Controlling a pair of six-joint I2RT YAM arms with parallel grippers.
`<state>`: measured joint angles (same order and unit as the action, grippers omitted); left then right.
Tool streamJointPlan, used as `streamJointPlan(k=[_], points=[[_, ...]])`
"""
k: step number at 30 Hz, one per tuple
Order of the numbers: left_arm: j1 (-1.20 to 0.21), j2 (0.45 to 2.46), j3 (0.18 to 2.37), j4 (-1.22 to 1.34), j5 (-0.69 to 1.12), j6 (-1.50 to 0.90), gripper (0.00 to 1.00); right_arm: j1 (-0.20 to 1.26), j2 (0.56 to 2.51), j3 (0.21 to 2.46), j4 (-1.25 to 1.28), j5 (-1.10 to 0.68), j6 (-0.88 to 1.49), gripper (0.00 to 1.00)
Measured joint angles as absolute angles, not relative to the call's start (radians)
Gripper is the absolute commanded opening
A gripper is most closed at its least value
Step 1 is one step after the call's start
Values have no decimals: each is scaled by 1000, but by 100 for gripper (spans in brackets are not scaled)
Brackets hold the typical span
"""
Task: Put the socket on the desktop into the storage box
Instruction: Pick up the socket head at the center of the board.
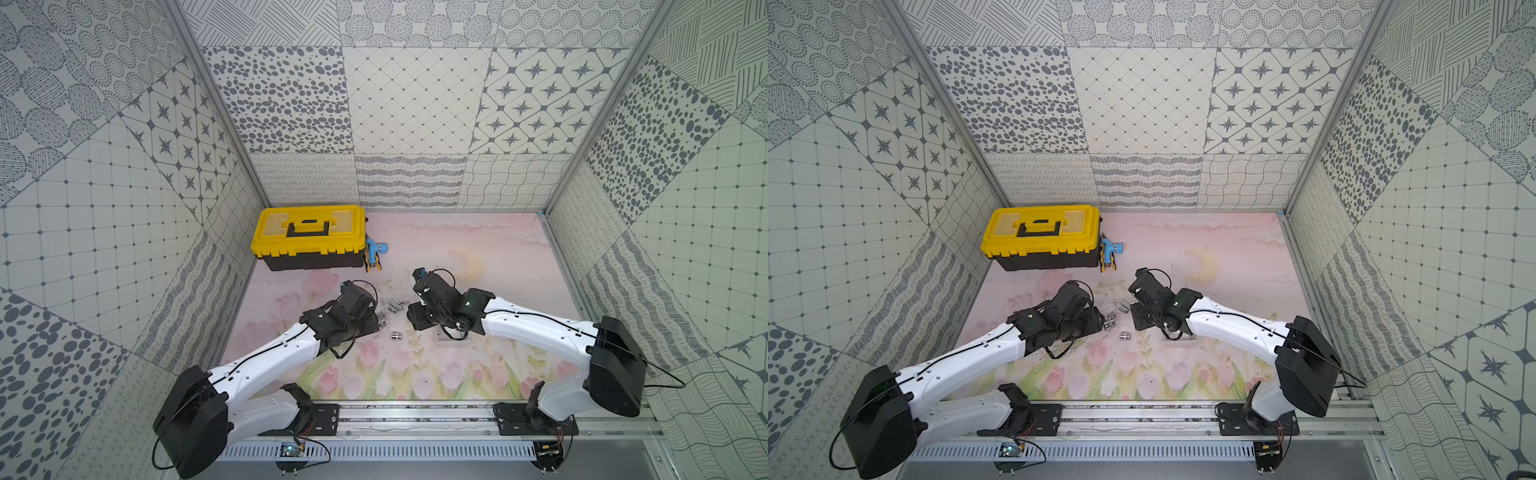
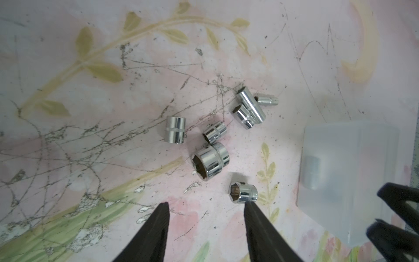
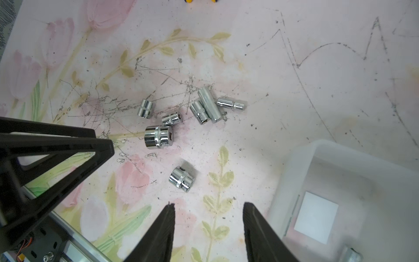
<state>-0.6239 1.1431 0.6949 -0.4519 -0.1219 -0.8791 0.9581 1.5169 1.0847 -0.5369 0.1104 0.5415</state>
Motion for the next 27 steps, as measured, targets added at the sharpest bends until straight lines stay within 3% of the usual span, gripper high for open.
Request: streamJointPlan(k=[6,17,27], points=[[-566,1201,720,-485,-131,-879,38,971,1546,1089,-538,97,542,49],[-543,1523,947,-513,-171,-807,45,982,1481,1034,-522,91,576,43],[-542,1709,1077,-528,-189,-757,43,982,1424,984,-523,100,596,42]])
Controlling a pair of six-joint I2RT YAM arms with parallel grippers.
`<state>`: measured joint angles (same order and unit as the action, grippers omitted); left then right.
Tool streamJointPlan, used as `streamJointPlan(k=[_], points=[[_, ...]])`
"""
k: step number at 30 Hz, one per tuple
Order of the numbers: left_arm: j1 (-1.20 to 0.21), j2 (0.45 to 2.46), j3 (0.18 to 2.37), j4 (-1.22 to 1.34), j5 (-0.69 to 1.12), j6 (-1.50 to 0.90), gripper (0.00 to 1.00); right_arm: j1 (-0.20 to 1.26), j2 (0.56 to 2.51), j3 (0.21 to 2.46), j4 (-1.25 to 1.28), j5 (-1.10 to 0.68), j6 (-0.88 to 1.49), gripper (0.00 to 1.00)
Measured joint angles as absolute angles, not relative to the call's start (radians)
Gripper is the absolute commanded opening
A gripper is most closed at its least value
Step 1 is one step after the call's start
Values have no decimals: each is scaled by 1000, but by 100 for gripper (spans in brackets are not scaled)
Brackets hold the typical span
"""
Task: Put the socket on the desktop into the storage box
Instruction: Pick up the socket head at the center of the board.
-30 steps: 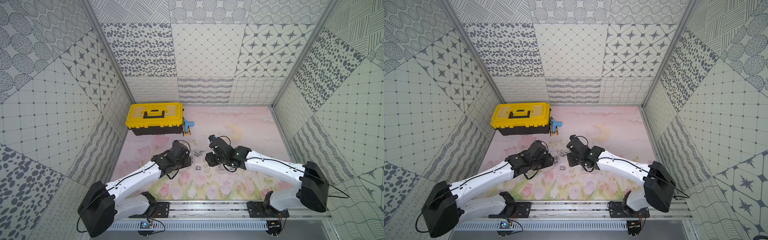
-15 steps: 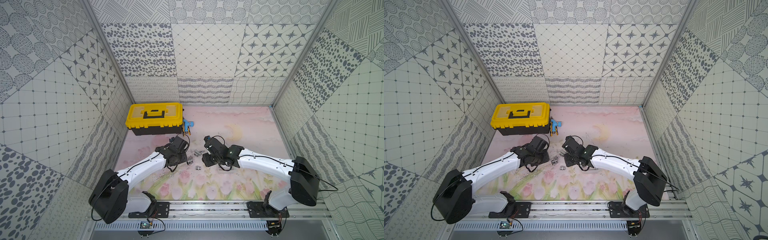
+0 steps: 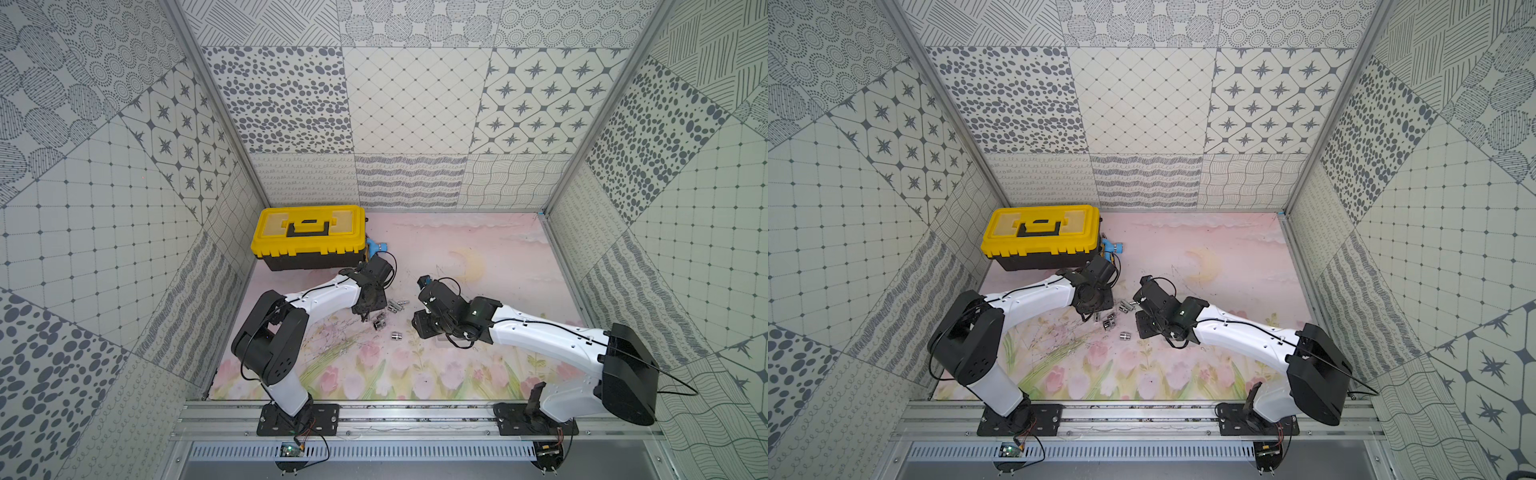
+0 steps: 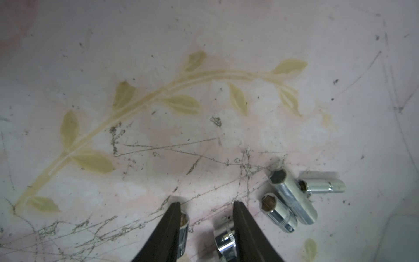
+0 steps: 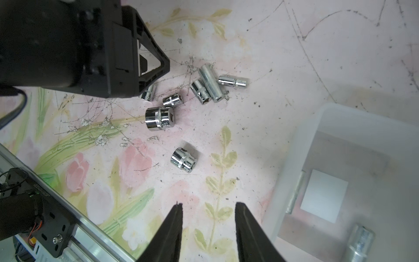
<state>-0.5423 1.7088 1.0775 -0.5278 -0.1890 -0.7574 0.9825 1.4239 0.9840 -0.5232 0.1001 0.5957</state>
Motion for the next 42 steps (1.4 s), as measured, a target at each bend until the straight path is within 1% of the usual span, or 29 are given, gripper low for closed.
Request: streamJointPlan(k=[10,16,23,27,34,37,38,42], points=[[-533,1726,1066,-560,-191,-733,42,982,1423,981,-523,109,595,41],[-533,1728,1042,-566,-190,-733,38,982,1423,981,-523,110,595,41],[-533,1734,1017,-563,-190,-734,29,982,1423,981,-524,117,594,41],[-533,1733,1011,-558,-194,-734,27,982,1423,981,-527,120,593,40],[-533,1726,997,-540,-197,-742,13,982,1408,981,-527,125,592,39],[-533,1725,996,-538,-197,-743,1,982,1408,979,-528,125,592,39],[-533,1723,994,-536,-197,-743,0,982,1408,979,-527,125,591,39],[-533,1703,978,-524,-193,-754,0,982,1404,977,-528,125,591,38]])
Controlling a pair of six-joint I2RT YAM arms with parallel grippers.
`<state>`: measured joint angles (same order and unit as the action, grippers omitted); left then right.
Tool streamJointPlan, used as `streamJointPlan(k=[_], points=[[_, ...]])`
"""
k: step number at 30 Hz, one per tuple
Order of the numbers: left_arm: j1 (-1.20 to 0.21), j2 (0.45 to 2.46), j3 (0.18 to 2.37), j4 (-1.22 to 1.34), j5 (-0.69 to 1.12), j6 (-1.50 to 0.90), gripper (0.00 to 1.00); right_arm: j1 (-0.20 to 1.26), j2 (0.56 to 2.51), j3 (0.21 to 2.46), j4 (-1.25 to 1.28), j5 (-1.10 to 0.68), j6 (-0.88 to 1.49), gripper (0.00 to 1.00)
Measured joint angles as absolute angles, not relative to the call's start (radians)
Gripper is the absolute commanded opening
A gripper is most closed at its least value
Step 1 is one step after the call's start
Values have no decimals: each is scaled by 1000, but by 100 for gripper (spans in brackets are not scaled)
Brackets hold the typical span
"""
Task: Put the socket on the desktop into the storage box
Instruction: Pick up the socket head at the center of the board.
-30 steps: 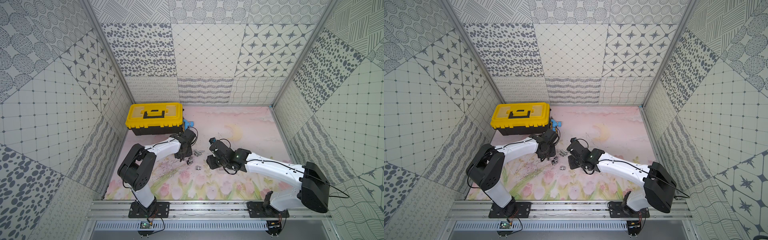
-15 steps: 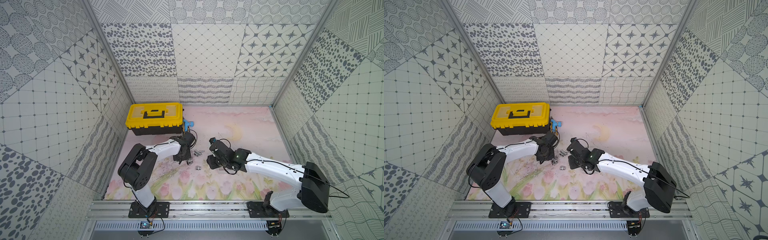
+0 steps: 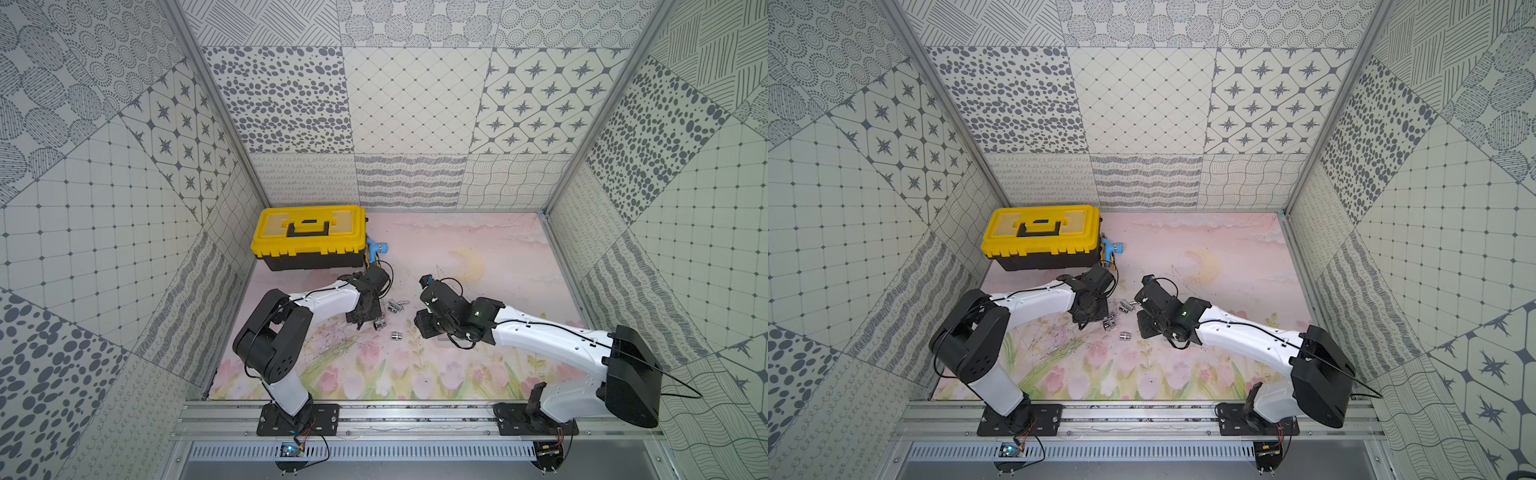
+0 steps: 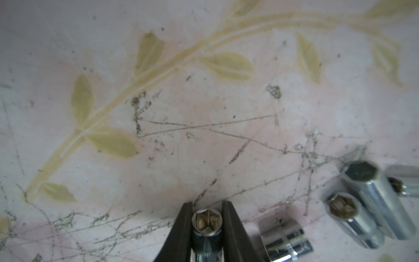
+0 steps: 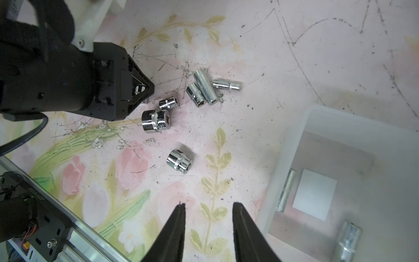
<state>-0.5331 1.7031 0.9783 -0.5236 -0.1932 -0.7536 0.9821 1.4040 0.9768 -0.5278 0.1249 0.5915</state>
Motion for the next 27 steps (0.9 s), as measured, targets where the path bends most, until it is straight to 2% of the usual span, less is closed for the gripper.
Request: streamJointPlan(k=[3,9,16,20,27], points=[[-533,1660,962,-517,-181,-763,0,982,1378,965,-526,126,591,37],[-533,1452,931,-468,-122,-794,0,981,1237,901,-484,113,594,39],[-538,1249,852,-287,43,-885,0,956,1065,850,-396,30,601,53],[-582,1208,801,-165,135,-959,0,921,1027,849,-358,-20,602,56],[-669,1205,769,-6,231,-1049,0,901,1034,836,-323,-77,603,55]])
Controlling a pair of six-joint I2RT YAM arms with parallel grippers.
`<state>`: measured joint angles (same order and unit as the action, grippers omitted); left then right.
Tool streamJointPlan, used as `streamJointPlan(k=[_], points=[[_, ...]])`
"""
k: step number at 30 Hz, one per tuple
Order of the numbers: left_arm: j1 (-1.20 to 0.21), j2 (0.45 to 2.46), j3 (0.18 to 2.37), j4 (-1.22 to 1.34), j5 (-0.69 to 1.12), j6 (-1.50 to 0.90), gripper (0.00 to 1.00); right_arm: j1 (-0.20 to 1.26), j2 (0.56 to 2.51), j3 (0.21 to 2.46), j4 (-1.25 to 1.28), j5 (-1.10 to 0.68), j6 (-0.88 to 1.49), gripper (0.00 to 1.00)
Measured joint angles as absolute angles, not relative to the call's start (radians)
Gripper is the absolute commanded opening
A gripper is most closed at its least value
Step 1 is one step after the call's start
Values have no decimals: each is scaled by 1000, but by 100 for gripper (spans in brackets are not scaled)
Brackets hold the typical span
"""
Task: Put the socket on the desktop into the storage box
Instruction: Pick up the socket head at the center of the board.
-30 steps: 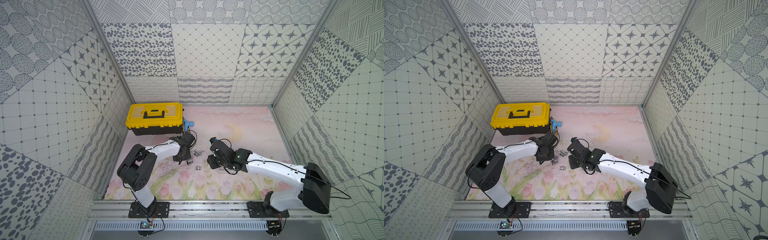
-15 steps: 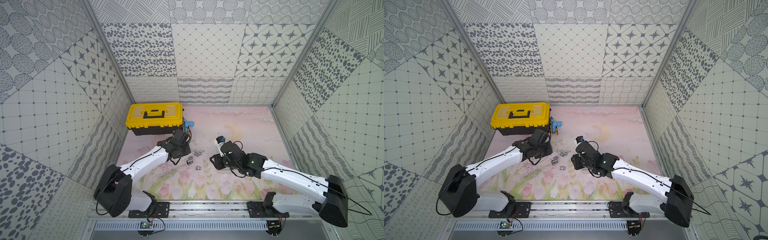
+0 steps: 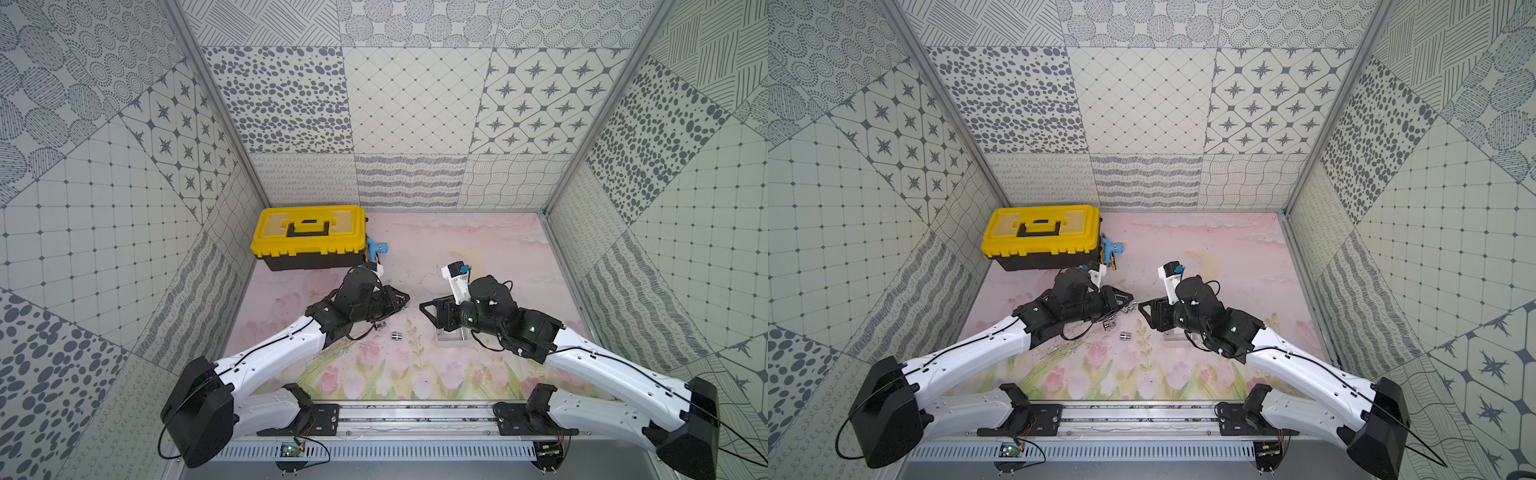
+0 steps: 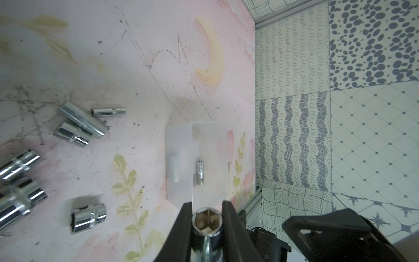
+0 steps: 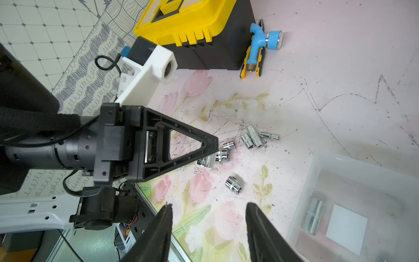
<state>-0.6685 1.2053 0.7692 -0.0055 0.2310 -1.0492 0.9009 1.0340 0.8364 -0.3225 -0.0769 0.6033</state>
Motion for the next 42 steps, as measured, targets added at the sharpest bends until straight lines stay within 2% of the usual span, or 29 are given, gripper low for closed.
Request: streamJointPlan(k=[13,20,32,38,42], points=[[-708,1248,763,165,330,-1159,0,903,1100,799,-271,-149,601,54],[-720,1250,761,199,360,-1185,0,894,1113,799,-247,-117,607,47],[-721,1245,744,226,363,-1209,0,861,1098,764,-192,-123,637,41],[-721,1243,744,228,363,-1211,0,858,1081,755,-174,-132,644,30],[-721,1246,744,229,361,-1209,0,857,1079,753,-170,-137,645,17]])
